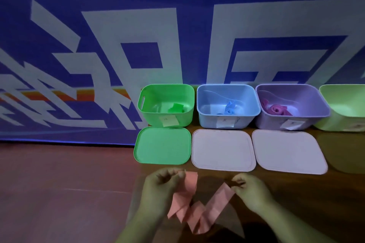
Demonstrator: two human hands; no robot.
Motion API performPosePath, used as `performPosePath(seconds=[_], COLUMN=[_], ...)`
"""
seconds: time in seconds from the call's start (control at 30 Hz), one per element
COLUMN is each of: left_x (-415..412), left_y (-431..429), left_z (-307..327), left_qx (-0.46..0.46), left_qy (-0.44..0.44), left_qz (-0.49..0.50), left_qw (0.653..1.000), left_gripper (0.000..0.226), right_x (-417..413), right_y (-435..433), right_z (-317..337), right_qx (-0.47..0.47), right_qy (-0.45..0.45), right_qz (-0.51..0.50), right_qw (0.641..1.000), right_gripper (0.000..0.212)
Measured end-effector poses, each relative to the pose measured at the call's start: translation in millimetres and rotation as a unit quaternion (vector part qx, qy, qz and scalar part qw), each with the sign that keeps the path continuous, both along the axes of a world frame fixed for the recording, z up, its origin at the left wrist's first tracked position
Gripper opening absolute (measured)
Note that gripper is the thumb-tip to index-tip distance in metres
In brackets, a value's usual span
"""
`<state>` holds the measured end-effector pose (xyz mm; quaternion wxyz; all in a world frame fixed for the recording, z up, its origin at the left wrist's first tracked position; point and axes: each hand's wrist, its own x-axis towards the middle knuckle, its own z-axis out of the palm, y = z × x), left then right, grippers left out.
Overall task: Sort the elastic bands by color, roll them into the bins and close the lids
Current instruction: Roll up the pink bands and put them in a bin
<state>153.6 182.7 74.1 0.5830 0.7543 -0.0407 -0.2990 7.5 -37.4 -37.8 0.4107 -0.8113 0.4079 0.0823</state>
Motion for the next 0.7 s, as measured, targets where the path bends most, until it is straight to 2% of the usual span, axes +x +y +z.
performPosePath(seconds=[0.13,0.27,0.47,0.7], left_x=[9.9,14.3,17.8,14.4], left_y=[-7.0,-15.4,-20.7,-22.5], left_z=[-15.2,-22.9,-25.0,-3.9], left_qx=[0.007,0.014,0.008,-0.038], left_qy=[0.019,0.039,0.046,0.006], left_qz=[0.012,0.013,0.023,0.013], left_qw=[1.000,0.999,0.999,0.999], left_gripper=[0.015,0.013,0.016,0.010], right_x=[2.2,3.7,6.0,7.6], right_y=[7.7,14.9,13.0,5.2], right_z=[-28.3,-32.0,-28.1,47.6], right_qx=[0.000,-0.028,-0.020,0.005], right_qy=[0.038,0.046,-0.021,-0.127], right_qz=[0.010,0.017,-0.028,0.018], right_qw=[0.999,0.998,0.999,0.992], right_gripper=[0.027,0.018,0.027,0.022])
